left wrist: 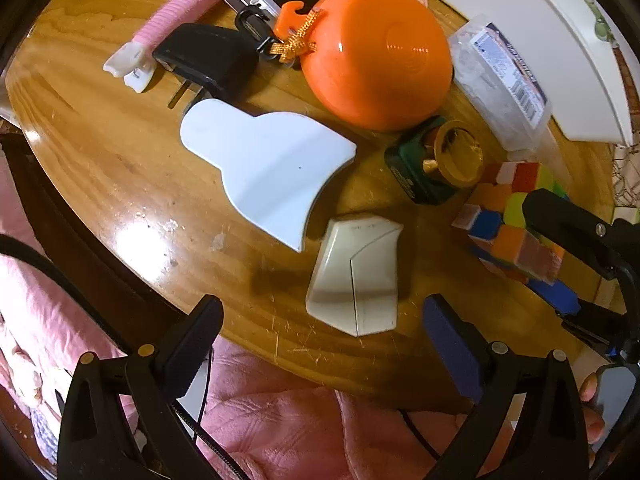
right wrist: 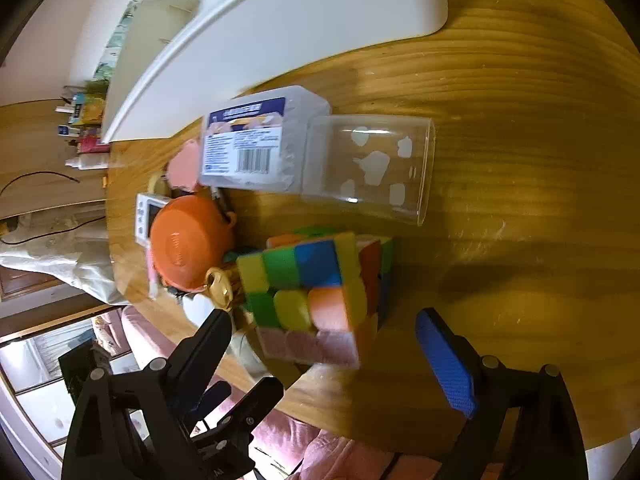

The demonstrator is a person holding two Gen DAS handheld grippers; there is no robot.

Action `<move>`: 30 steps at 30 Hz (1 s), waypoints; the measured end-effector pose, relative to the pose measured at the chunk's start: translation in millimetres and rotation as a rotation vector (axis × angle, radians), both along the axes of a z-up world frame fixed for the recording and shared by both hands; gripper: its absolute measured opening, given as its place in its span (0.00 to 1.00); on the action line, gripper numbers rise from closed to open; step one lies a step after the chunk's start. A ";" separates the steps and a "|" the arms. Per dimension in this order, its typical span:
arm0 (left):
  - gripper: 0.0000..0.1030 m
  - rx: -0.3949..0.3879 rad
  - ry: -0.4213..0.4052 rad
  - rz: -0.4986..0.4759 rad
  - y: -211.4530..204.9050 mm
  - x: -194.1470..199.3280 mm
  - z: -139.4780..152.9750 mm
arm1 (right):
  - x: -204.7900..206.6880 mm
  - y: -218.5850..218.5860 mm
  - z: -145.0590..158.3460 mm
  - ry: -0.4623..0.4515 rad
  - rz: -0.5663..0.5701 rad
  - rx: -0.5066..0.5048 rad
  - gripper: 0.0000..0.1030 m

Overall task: Organize rigid objects
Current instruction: 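Reach the right tool to the Rubik's cube while the left tool reaches the cream block, then close the right tool on the cube while the left tool grasps the cream block, lift both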

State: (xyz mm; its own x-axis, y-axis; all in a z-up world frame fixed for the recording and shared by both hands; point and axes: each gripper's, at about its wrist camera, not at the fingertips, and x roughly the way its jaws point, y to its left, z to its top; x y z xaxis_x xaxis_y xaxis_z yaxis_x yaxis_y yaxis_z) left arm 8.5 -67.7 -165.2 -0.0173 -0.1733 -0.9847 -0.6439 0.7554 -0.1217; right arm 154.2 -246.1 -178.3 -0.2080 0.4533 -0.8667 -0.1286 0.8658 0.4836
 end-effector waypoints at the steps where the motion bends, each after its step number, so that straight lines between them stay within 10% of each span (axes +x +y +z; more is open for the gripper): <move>1: 0.97 -0.001 0.008 0.004 0.9 2.5 -1.5 | 1.3 1.1 -1.5 0.005 0.002 -0.009 0.92; 20: 0.47 -0.031 0.021 0.047 8.7 40.3 -15.2 | 12.2 11.0 -7.3 0.022 0.054 -0.066 0.69; 30: 0.47 -0.082 -0.041 0.068 4.1 2.0 -8.6 | 2.7 7.4 -2.5 0.006 0.045 -0.053 0.64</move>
